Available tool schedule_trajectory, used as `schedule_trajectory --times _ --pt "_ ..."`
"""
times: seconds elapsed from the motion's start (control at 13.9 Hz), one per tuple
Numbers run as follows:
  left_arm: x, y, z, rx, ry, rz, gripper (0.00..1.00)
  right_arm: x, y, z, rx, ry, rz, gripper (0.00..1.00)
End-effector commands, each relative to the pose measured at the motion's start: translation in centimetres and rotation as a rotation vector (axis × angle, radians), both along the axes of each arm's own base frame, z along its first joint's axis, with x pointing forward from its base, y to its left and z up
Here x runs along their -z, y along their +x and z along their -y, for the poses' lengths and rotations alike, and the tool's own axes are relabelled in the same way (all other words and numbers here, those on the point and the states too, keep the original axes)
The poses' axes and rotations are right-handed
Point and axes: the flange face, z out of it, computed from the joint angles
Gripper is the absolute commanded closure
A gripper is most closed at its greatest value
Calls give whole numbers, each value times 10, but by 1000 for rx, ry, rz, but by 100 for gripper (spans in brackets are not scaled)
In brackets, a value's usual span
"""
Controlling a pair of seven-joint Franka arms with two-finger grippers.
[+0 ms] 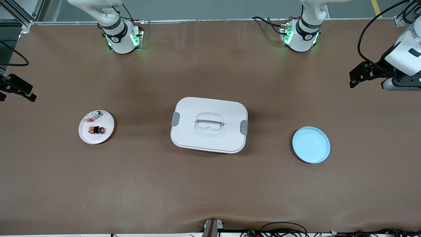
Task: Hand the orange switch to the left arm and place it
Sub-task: 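Move the right gripper out toward the white plate with the switch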
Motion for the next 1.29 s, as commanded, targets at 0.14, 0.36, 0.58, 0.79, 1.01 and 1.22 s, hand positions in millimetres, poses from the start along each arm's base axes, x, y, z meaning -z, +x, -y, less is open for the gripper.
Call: schedule_trajectory --times 0.14,0.36,0.58,0.79,1.01,1.22 --pt "-6 1 -3 -3 -5 4 0 -4 3 -4 16 3 -1 0" --pt "-6 2 -5 -3 -3 4 0 -4 4 -5 14 3 -1 0" --pt "-6 2 -6 -1 -3 5 0 -4 3 -4 14 3 -1 0" --pt "-6 2 -10 -4 -3 4 0 -4 3 -2 17 6 -1 0" --pt "-6 2 -15 -10 -3 4 0 -4 4 -5 16 4 -1 0" --pt "-3 2 -13 -7 -3 -1 0 -4 4 -11 8 3 -4 0"
